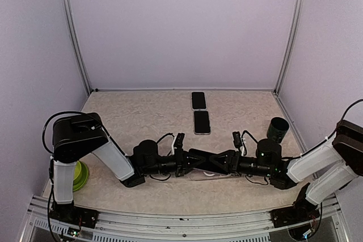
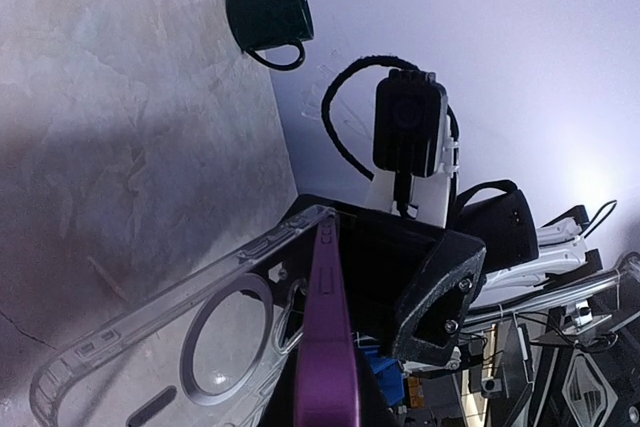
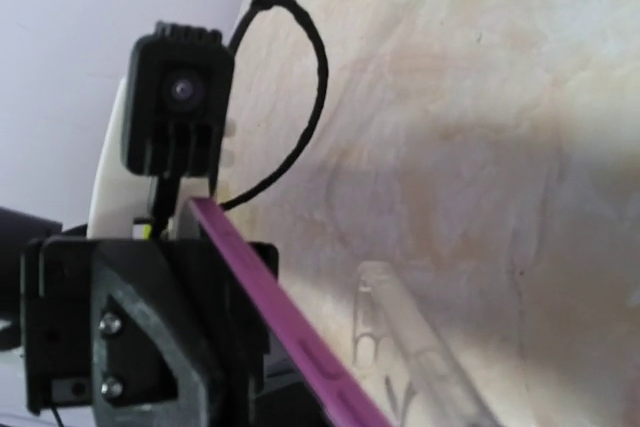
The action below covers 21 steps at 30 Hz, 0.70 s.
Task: Put the phone into the phone case
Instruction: Install the phone on the phone case.
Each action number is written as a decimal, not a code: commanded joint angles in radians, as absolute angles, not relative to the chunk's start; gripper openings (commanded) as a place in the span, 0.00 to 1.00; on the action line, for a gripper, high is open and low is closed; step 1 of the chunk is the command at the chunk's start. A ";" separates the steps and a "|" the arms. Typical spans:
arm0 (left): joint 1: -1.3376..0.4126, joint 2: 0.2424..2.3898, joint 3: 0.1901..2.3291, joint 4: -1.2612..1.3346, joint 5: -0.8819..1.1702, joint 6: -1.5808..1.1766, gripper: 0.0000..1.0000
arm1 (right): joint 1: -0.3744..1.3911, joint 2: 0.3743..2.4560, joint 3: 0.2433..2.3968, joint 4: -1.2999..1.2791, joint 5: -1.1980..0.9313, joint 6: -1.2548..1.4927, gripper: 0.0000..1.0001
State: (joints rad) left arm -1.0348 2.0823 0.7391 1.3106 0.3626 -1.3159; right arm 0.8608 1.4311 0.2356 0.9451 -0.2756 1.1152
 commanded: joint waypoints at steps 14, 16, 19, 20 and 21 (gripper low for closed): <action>-1.115 2.029 0.693 1.245 0.120 -1.301 0.00 | 0.880 1.401 0.218 1.100 -0.290 1.152 0.39; -1.123 2.033 0.684 1.270 0.103 -1.303 0.00 | 0.880 1.401 0.218 1.110 -0.298 1.152 0.39; -1.137 2.041 0.678 1.288 0.086 -1.295 0.00 | 0.884 1.406 0.221 1.129 -0.313 1.160 0.40; -1.139 2.041 0.673 1.295 0.078 -1.289 0.00 | 0.884 1.408 0.221 1.132 -0.314 1.160 0.40; -1.141 2.040 0.665 1.300 0.067 -1.285 0.02 | 0.884 1.410 0.222 1.134 -0.317 1.162 0.40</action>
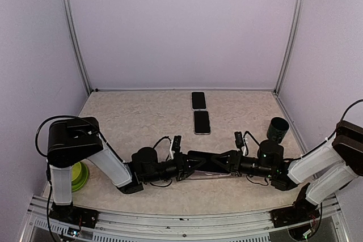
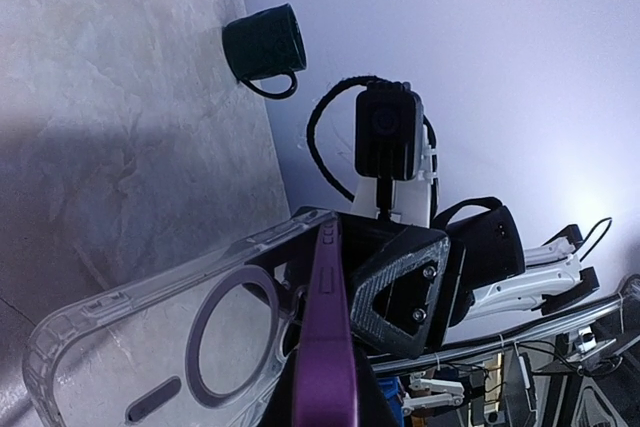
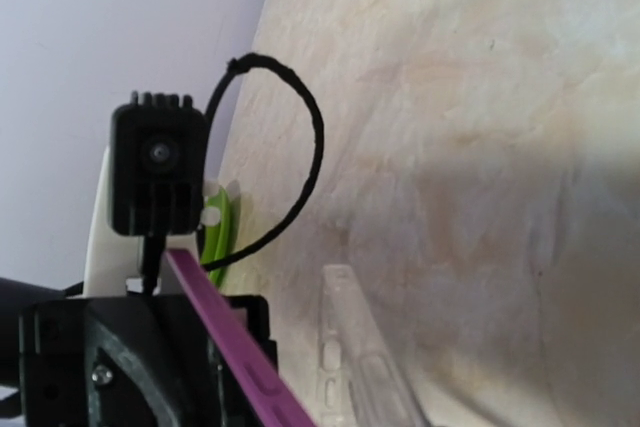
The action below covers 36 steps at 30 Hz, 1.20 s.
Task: Put the phone into the phone case
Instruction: Install the phone on the phone case.
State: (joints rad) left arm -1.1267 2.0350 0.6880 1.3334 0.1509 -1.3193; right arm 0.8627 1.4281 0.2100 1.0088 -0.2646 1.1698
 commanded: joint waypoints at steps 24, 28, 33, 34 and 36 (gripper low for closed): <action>-1.152 2.001 0.642 1.288 0.026 -1.199 0.27 | 0.884 1.444 0.218 1.231 -0.379 1.204 0.03; -1.146 1.962 0.629 1.256 0.025 -1.180 0.38 | 0.884 1.431 0.210 1.224 -0.376 1.201 0.00; -1.135 1.894 0.597 1.211 0.012 -1.153 0.50 | 0.884 1.384 0.201 1.174 -0.359 1.184 0.00; -1.130 1.882 0.590 1.199 0.008 -1.148 0.53 | 0.884 1.372 0.202 1.159 -0.355 1.178 0.00; -1.122 1.845 0.568 1.183 0.003 -1.136 0.56 | 0.884 1.337 0.203 1.121 -0.347 1.165 0.00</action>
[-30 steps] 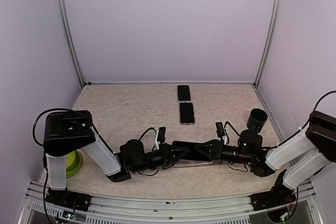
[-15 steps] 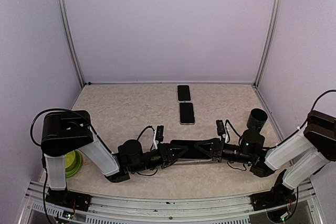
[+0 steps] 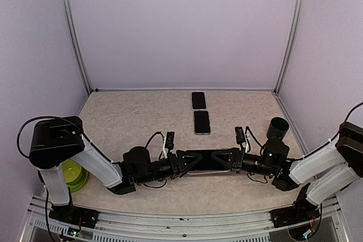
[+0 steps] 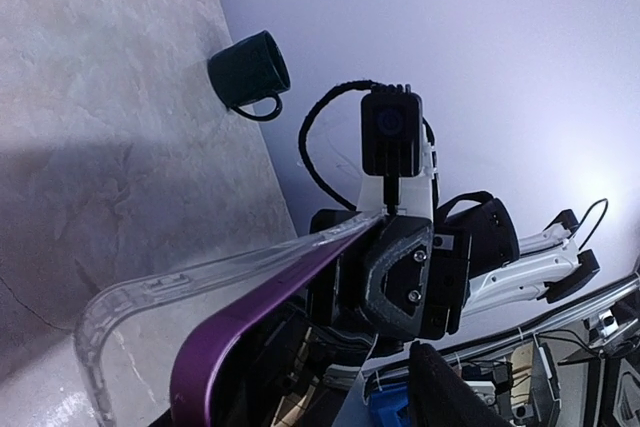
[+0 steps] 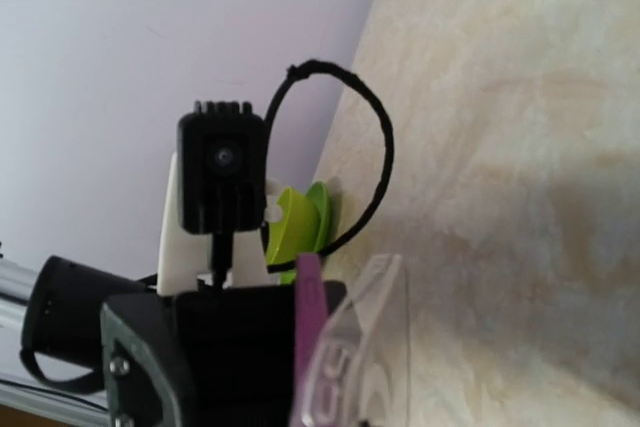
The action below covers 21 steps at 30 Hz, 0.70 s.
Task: Put the phone into the phone case
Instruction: Install the phone on the phone case.
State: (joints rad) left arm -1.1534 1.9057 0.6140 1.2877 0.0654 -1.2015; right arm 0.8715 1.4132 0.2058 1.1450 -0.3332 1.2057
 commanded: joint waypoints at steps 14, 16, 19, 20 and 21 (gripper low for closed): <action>-1.095 1.689 0.499 1.088 0.003 -1.012 0.68 | 0.882 1.173 0.252 0.872 -0.375 1.001 0.00; -1.093 1.677 0.500 1.071 0.016 -0.982 0.71 | 0.883 1.150 0.263 0.842 -0.402 0.958 0.00; -1.090 1.659 0.503 1.059 0.045 -0.944 0.72 | 0.883 1.121 0.287 0.773 -0.435 0.887 0.00; -1.089 1.654 0.504 1.058 0.055 -0.931 0.74 | 0.883 1.111 0.293 0.752 -0.443 0.857 0.00; -1.088 1.652 0.507 1.054 0.068 -0.920 0.76 | 0.882 1.104 0.298 0.734 -0.449 0.836 0.00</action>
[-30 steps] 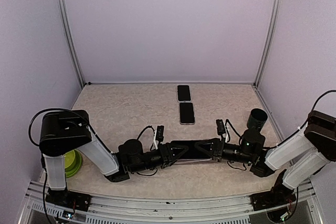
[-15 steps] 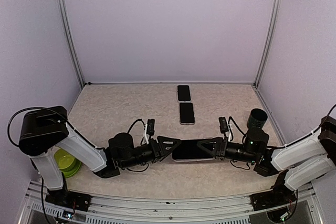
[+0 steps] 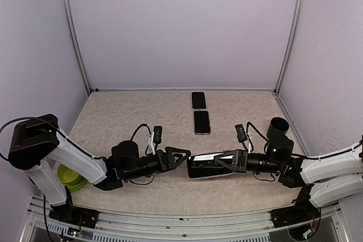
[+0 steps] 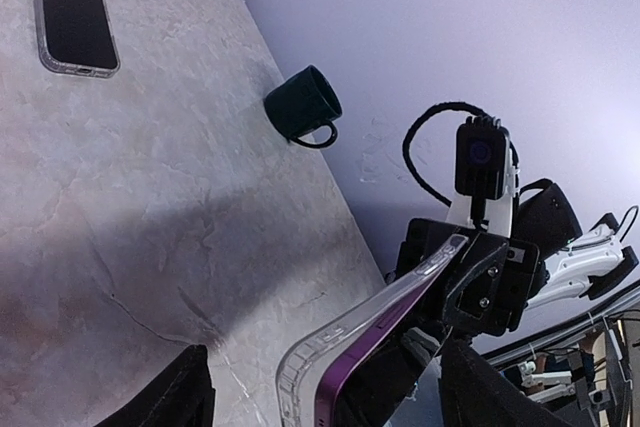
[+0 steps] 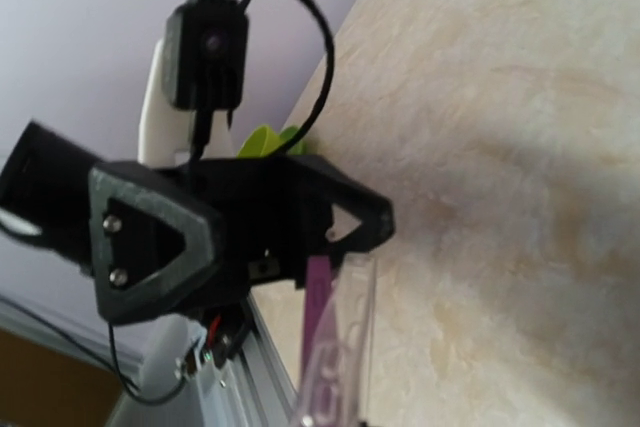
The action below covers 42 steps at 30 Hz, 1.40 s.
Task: Put the phone into the phone case
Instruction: Install the phone on the phone case, then press the corner of the phone case at the bottom left corner of the phone case.
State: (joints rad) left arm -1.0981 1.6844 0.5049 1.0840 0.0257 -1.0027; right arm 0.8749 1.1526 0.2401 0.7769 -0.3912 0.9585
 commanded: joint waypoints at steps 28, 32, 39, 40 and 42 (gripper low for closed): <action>-1.097 1.770 0.549 1.292 0.509 -0.883 0.42 | 0.883 1.017 0.289 0.652 -0.631 0.617 0.00; -1.100 1.785 0.554 1.305 0.512 -0.892 0.27 | 0.883 1.007 0.286 0.641 -0.627 0.614 0.00; -1.101 1.790 0.555 1.299 0.498 -0.892 0.09 | 0.883 1.005 0.282 0.634 -0.622 0.610 0.00; -1.102 1.789 0.555 1.293 0.490 -0.890 0.07 | 0.884 1.004 0.282 0.634 -0.618 0.610 0.00; -1.102 1.783 0.555 1.255 0.449 -0.882 0.02 | 0.884 1.006 0.286 0.622 -0.606 0.612 0.00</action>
State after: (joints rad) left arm -1.0904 1.7760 0.5266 1.2819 0.5179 -0.8677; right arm 0.8749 1.0149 0.2680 0.6029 -0.6556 0.6445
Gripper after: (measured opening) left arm 0.205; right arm 0.098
